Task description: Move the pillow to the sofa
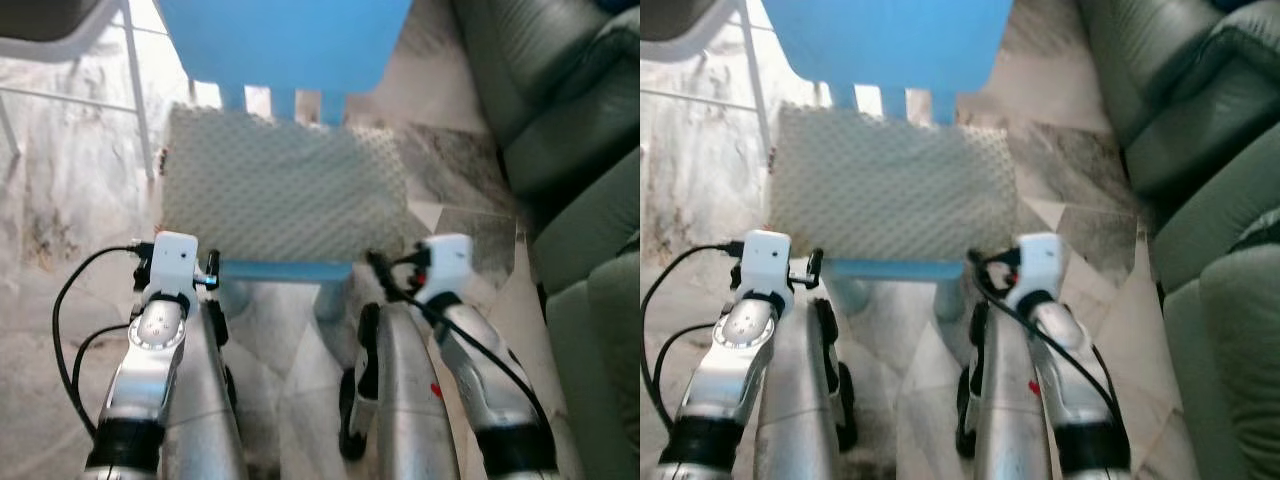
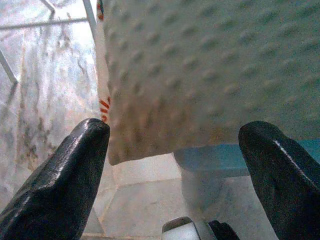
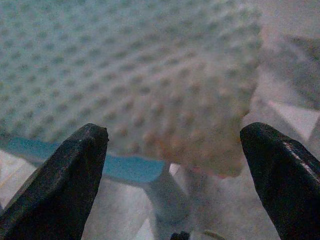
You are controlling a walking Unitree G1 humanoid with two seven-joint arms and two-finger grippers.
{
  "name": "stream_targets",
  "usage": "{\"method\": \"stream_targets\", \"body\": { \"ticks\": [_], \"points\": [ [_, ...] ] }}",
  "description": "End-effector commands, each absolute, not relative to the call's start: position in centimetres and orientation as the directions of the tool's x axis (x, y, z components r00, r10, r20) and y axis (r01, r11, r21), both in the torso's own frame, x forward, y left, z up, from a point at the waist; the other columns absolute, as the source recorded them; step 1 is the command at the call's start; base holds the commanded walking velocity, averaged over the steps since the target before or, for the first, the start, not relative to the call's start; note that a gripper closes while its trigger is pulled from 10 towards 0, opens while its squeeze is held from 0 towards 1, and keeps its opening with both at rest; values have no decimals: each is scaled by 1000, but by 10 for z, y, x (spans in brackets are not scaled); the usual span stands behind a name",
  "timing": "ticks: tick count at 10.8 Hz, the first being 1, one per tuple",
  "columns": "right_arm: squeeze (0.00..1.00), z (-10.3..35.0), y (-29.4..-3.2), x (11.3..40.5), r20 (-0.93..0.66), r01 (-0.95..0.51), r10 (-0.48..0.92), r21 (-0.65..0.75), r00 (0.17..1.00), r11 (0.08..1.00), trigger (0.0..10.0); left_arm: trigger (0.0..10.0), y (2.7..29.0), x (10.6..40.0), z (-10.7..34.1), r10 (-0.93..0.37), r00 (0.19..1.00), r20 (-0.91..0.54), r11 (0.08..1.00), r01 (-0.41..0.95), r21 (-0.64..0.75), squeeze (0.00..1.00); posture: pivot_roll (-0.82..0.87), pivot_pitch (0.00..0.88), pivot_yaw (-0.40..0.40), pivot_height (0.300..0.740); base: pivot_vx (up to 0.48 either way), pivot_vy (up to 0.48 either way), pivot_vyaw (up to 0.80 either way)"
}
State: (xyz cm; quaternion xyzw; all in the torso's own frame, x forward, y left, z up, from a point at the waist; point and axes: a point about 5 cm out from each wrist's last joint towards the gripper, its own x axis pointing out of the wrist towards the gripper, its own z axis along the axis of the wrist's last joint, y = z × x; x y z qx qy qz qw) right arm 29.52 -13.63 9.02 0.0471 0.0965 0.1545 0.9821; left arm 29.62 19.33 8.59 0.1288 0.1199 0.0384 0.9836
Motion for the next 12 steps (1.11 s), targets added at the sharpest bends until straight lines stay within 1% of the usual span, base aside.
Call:
{"method": "stream_targets", "body": {
  "ticks": [1, 2, 4, 6, 8, 9, 10, 12],
  "points": [
    [0, 82, -135, 297, -210, -310, 335, 141, 919, 940, 10000, 10000, 201, 297, 82, 135, 963, -232, 962, -71, 264, 0, 2, 396, -86, 506, 0, 0, 0],
    [0, 80, -131, 306, -212, -339, 361, 133, 908, 931, 10000, 10000, 203, 303, 81, 151, 959, -239, 966, -91, 244, 0, -3, 415, -91, 506, 0, 0, 0],
    [0, 82, -127, 319, -204, -360, 380, 132, 902, 924, 10000, 10000, 204, 311, 85, 170, 963, -208, 965, -119, 236, 0, -5, 439, -94, 506, 0, 0, 0],
    [0, 94, -115, 337, -155, -390, 403, 108, 902, 914, 10000, 10000, 200, 324, 94, 177, 972, -156, 964, -139, 225, 0, -3, 475, -90, 506, 0, 0, 0],
    [0, 93, -105, 344, -158, -400, 413, 107, 897, 910, 10000, 10000, 199, 333, 94, 191, 971, -143, 963, -157, 218, 0, 3, 484, -93, 506, 0, 0, 0],
    [0, 88, -102, 346, -177, -370, 388, 124, 905, 921, 8627, 3608, 199, 335, 88, 207, 963, -170, 965, -171, 201, 0, 2, 486, -96, 506, 0, 0, 0],
    [0, 85, -98, 348, -185, -348, 366, 124, 912, 929, 0, 0, 198, 336, 83, 211, 959, -187, 965, -173, 197, 0, -4, 485, -98, 506, 0, 0, 0],
    [0, 85, -94, 354, -201, -312, 333, 131, 921, 941, 0, 0, 198, 337, 76, 210, 957, -198, 965, -171, 200, 0, 0, 483, -99, 506, 0, 0, 0]
  ]
}}
